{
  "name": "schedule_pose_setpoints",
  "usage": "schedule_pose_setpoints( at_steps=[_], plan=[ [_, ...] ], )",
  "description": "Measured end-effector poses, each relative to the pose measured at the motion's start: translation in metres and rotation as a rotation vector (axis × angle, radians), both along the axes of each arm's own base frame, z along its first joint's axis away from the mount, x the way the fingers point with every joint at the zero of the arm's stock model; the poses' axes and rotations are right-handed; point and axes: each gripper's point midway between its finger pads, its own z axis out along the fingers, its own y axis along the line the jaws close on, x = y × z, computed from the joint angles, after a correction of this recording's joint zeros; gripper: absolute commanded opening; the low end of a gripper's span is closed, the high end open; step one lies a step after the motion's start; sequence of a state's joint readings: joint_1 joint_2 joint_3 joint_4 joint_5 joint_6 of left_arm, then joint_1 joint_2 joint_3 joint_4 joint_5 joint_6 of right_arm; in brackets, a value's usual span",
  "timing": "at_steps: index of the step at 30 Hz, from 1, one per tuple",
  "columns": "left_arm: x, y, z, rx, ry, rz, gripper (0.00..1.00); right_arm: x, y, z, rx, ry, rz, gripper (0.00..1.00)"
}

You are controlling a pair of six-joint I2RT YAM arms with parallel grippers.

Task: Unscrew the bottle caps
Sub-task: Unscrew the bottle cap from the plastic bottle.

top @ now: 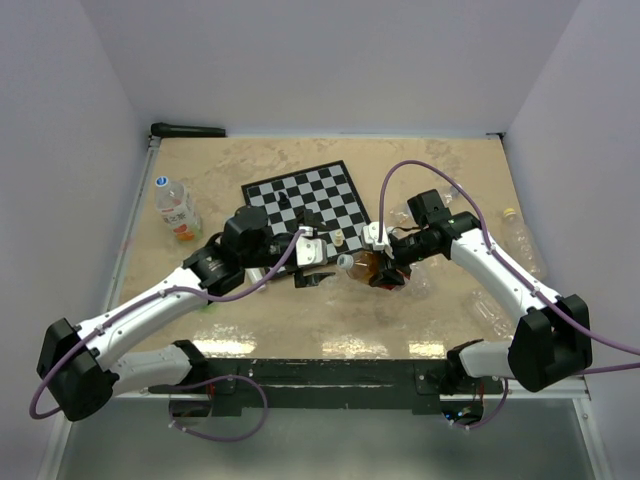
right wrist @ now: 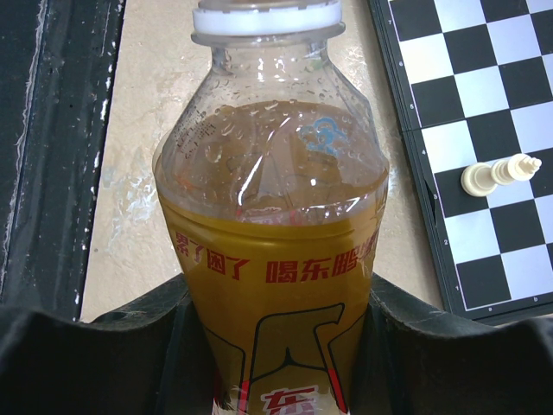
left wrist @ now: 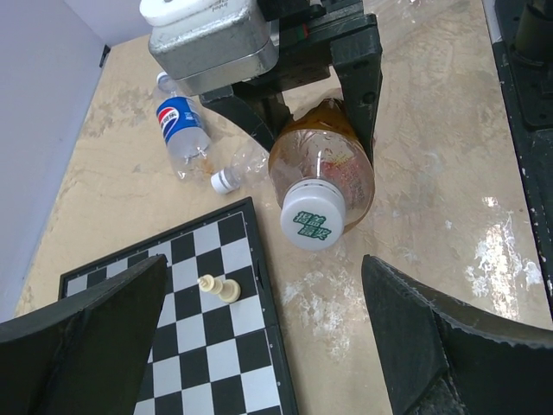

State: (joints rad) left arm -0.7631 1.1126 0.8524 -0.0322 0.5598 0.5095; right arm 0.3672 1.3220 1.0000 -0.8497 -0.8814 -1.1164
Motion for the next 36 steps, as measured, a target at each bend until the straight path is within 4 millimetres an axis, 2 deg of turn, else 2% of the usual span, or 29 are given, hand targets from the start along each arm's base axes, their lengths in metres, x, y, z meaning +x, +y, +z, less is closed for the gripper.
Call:
schedule_pose_setpoints(
  at_steps=[21, 36],
  plan=[
    [-0.002, -0.007, -0.010, 0.014, 0.033, -0.038, 0.90, -0.001, -0.001, -0.001, -0.003, 0.004, 0.003, 0.06],
    [0.000, -0.010, -0.011, 0.013, 0.034, -0.041, 0.90, -0.003, -0.001, -0.002, -0.007, 0.010, 0.007, 0.06]
  ],
)
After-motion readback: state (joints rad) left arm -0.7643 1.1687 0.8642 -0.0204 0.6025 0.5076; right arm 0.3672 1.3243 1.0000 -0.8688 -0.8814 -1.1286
